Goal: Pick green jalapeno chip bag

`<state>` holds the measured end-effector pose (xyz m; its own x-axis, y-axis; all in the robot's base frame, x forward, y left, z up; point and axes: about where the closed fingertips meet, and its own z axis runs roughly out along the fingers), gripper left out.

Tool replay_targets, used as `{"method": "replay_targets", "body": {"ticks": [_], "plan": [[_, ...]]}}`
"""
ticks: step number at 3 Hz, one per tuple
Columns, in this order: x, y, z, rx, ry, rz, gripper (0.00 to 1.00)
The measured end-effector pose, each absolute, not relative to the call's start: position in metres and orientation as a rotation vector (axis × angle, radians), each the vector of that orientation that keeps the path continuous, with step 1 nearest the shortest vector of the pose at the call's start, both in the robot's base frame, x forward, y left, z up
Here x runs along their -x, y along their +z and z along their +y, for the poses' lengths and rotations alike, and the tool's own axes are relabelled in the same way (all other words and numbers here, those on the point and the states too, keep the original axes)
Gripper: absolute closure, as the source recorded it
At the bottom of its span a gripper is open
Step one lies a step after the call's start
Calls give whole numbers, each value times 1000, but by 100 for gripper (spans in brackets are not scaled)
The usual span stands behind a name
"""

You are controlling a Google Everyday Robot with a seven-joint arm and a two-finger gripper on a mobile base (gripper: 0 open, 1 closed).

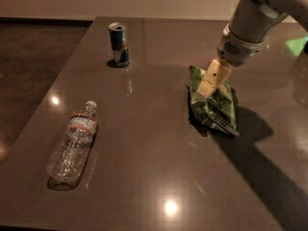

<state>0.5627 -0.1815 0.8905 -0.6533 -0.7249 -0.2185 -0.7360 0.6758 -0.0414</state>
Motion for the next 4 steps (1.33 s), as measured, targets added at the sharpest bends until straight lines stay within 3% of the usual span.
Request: {"method": "replay_targets", "body": {"ticks": [1,4], "plan": [[-564,880,-179,1150,99,2725,18],[-574,900,-164,1166,113,2712,88]]}}
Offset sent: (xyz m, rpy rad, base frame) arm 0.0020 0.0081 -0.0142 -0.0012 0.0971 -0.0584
